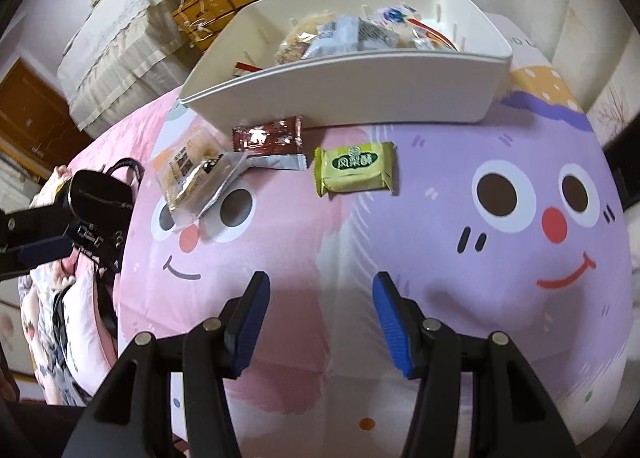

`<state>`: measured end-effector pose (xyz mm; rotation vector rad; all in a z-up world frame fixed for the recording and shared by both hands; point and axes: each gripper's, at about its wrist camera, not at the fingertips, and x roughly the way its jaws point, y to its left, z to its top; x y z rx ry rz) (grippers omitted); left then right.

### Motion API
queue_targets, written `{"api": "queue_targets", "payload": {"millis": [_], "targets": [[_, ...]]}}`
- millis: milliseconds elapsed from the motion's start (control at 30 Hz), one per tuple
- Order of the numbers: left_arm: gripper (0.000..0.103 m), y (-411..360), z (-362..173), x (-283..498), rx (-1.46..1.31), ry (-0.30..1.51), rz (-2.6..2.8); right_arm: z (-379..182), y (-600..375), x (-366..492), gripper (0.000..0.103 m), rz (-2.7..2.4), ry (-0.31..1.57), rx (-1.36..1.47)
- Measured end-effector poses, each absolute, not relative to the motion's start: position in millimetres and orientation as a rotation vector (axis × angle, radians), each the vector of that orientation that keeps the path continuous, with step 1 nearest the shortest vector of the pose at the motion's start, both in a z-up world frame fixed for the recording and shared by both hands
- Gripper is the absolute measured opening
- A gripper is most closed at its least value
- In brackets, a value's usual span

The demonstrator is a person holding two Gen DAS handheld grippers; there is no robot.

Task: Organize snacks
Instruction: 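Move the left gripper to the yellow-puff bag while the right moves to the yellow-green pack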

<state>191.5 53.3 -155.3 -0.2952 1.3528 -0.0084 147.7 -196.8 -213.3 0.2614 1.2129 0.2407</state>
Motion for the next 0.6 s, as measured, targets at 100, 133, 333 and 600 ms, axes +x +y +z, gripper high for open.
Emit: {"api": "queue_targets", "payload": {"millis": [100, 133, 333, 600], "targets": [[0.075, 56.6, -159.0, 199.5, -0.245, 1.380, -0.026, -218.2, -196.0, 146.6, 0.059, 0.206, 1.205, 0.289], [0.075, 57.3, -160.7, 202.8, -0.230, 1.389, -0.034, -219.8, -196.1, 146.4, 0.060, 0.192, 1.200, 0.300], [0.075, 54.5, -178.1, 231.2, -0.098, 1.464, -0.086, -229.9, -196.6, 146.5, 0.062, 0.097, 1.181, 0.336], [0.083, 50.1, -218.9, 272.8, 0.030, 1.542, -0.138, -239.4, -193.6, 152.2, 0.071, -0.003, 1.114, 0.308]]}}
